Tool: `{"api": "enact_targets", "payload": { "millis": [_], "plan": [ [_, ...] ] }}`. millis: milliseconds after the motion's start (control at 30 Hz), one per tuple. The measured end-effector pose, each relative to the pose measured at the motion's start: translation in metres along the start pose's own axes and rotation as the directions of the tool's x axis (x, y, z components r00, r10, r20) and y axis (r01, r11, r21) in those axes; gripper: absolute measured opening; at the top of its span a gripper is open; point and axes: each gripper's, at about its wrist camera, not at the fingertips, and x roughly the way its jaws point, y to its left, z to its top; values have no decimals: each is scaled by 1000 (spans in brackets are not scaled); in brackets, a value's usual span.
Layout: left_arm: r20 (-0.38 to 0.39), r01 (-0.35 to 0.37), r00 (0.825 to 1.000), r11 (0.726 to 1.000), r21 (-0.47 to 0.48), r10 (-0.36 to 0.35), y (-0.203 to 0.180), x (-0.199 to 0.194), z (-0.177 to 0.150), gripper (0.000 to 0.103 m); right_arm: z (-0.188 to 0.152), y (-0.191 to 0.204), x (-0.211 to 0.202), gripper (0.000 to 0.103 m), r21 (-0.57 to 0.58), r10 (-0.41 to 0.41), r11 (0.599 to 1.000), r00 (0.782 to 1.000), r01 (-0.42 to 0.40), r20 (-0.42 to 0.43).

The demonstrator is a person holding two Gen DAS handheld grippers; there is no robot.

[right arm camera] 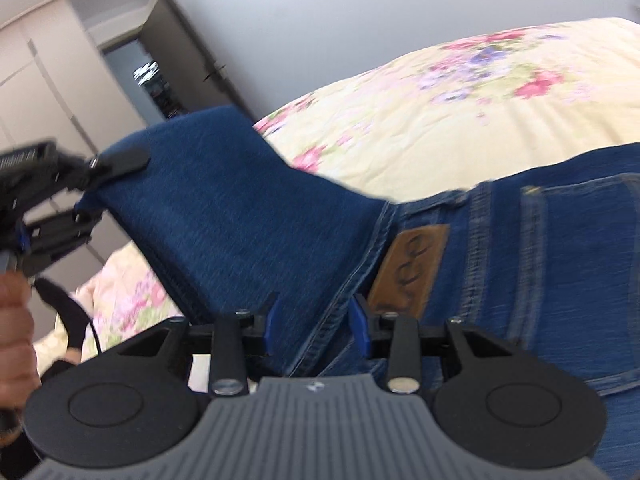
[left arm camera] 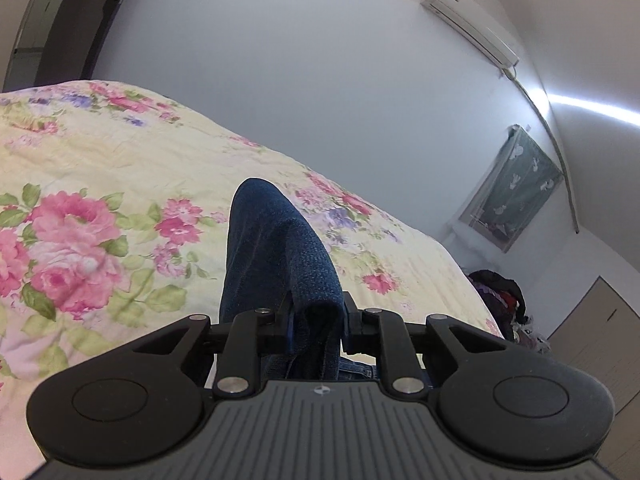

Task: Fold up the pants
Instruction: 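Grasp the folded jeans edge with the left tool while the right tool grasps beside it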

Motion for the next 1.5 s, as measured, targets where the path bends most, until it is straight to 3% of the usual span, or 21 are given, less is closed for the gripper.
{"api": "enact_targets", "payload": {
  "millis": [267, 433, 533, 700, 733, 800, 867, 933, 1000, 1033, 1067, 1167, 1333, 1500],
  "plan": [
    [-61, 130, 991, 983, 131, -123, -57, 21, -19, 22, 21, -58, -67, 34, 201, -85, 978, 986, 55, 147],
    [-128, 168, 982, 950, 265, -138, -101, 40, -45, 22, 25, -84, -95, 35, 265, -141, 960, 973, 89, 183],
    [-166, 174, 979, 900, 399, -115, -129, 49, -67, 21, 28, -91, -110, 35, 269, -161, 958, 965, 102, 209],
    [-209, 169, 977, 774, 610, -49, -166, 56, -114, 21, 39, -112, -118, 35, 300, -178, 948, 960, 108, 217],
    [-213, 170, 976, 755, 634, -42, -169, 57, -122, 21, 40, -116, -118, 35, 314, -159, 946, 964, 86, 213],
    [-218, 172, 975, 727, 665, -31, -173, 57, -133, 22, 46, -132, -113, 36, 389, -35, 920, 978, -48, 203],
    [-220, 171, 975, 713, 680, -24, -176, 59, -140, 22, 53, -141, -104, 48, 451, 99, 874, 974, -183, 203],
    [-219, 170, 975, 698, 695, -19, -179, 59, -145, 22, 61, -139, -93, 56, 451, 163, 865, 973, -221, 165],
    [-216, 163, 976, 680, 715, -7, -183, 59, -149, 22, 67, -135, -79, 57, 442, 167, 874, 979, -202, 117],
    [-213, 160, 977, 671, 724, -2, -184, 59, -152, 22, 68, -134, -75, 55, 438, 149, 881, 984, -178, 100],
    [-210, 155, 978, 662, 733, 3, -185, 58, -154, 22, 68, -131, -71, 39, 426, 124, 893, 989, -146, 80],
    [-194, 144, 981, 647, 749, 7, -189, 52, -158, 22, 68, -124, -73, 16, 374, 110, 918, 991, -129, 73],
    [-145, 134, 989, 616, 777, -31, -209, 30, -161, 22, 75, -111, -102, 7, 269, 140, 948, 981, -171, 130],
    [-161, 188, 982, 530, 827, -97, -242, 22, -178, 22, 70, -131, -155, 6, 267, 141, 944, 968, -194, 207]
  ]
}}
